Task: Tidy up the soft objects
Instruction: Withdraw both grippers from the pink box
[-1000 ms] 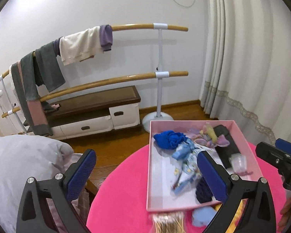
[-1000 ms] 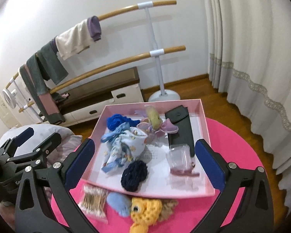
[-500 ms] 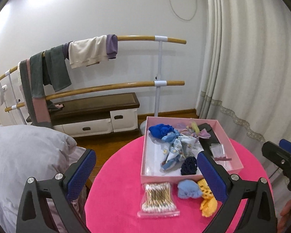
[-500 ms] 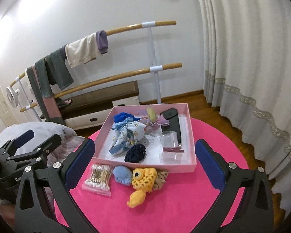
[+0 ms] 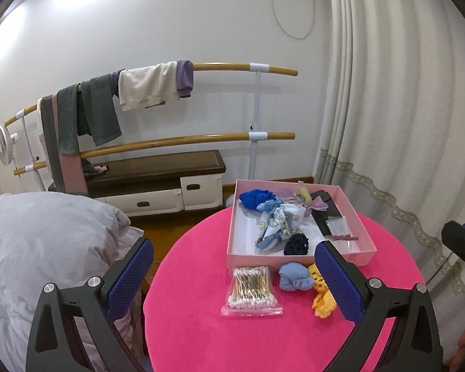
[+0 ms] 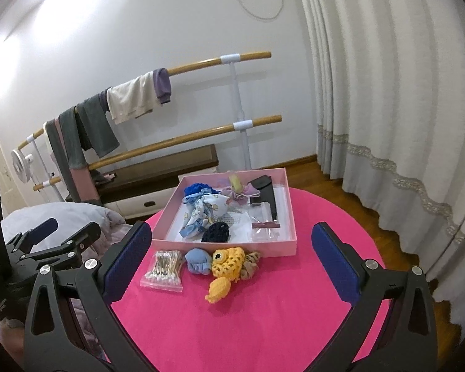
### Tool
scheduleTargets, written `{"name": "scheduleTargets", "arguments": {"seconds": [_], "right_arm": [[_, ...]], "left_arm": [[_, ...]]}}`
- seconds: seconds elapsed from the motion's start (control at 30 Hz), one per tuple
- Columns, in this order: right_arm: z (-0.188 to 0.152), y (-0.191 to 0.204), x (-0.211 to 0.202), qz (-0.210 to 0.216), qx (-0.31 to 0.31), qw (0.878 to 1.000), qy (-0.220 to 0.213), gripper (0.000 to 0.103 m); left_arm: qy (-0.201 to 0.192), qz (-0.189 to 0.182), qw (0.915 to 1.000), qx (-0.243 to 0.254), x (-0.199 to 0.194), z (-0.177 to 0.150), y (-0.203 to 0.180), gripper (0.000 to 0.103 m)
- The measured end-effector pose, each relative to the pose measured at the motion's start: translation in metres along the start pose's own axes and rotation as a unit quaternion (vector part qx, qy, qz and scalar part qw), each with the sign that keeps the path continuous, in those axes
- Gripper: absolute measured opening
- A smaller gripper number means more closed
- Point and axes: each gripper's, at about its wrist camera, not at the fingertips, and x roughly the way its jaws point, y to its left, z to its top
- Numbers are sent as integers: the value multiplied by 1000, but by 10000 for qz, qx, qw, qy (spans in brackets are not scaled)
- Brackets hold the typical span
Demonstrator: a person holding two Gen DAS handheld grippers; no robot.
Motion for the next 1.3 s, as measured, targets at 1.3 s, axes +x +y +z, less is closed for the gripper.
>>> {"name": "scheduleTargets", "arguments": {"seconds": [1.3], "right_arm": [[-29, 10, -13, -128, -115, 9997, 143, 103]], "left_arm": [[117, 131, 9998, -35, -20, -31, 16, 103]]}}
